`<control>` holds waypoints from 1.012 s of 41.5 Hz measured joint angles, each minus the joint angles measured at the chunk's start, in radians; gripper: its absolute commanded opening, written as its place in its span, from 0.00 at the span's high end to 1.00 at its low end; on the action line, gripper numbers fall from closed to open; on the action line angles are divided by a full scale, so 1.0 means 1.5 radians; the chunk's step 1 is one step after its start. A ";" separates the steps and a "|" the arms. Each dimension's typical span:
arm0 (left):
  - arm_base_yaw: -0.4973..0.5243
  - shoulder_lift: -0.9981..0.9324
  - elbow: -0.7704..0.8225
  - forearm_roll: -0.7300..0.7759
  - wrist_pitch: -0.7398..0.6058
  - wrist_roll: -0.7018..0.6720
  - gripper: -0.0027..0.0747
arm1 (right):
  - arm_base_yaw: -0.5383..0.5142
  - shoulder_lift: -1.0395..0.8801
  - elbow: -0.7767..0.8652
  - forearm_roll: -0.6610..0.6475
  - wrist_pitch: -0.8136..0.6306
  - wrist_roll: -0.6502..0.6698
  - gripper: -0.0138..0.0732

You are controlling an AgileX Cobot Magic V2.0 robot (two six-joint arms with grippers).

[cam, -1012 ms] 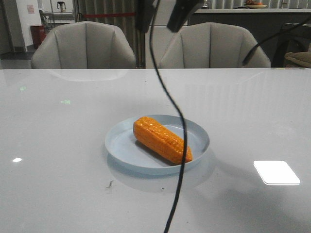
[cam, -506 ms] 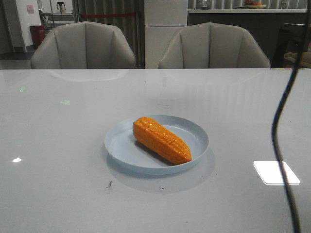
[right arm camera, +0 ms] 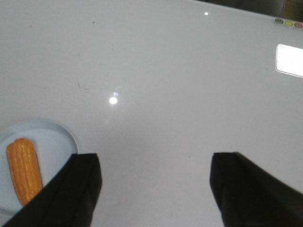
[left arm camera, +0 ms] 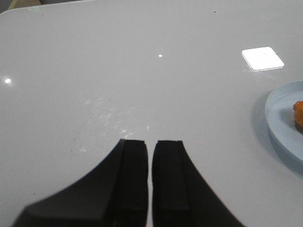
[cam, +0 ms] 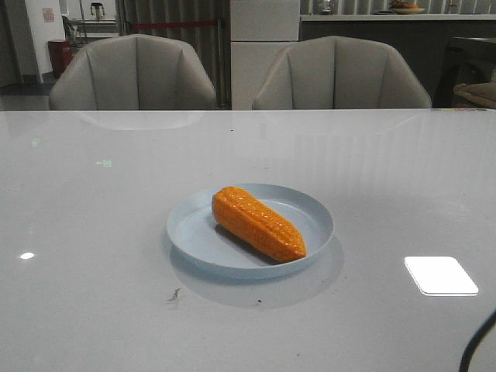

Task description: Place corn on plate with both arms

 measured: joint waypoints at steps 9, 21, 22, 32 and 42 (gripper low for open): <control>0.000 0.000 0.000 0.000 -0.003 0.000 0.77 | -0.028 -0.137 0.243 0.000 -0.033 0.013 0.17; 0.000 0.000 0.000 0.000 -0.003 0.000 0.77 | -0.031 -0.287 0.407 0.000 -0.043 0.020 0.17; 0.000 0.000 0.000 0.000 -0.003 0.000 0.77 | -0.031 -0.293 0.412 0.000 -0.044 0.020 0.17; 0.000 0.000 0.000 0.000 -0.003 0.000 0.77 | -0.031 -0.313 0.432 0.000 -0.037 0.022 0.17; 0.000 0.000 0.000 0.000 -0.003 0.000 0.77 | -0.031 -0.313 0.432 0.000 -0.024 0.023 0.17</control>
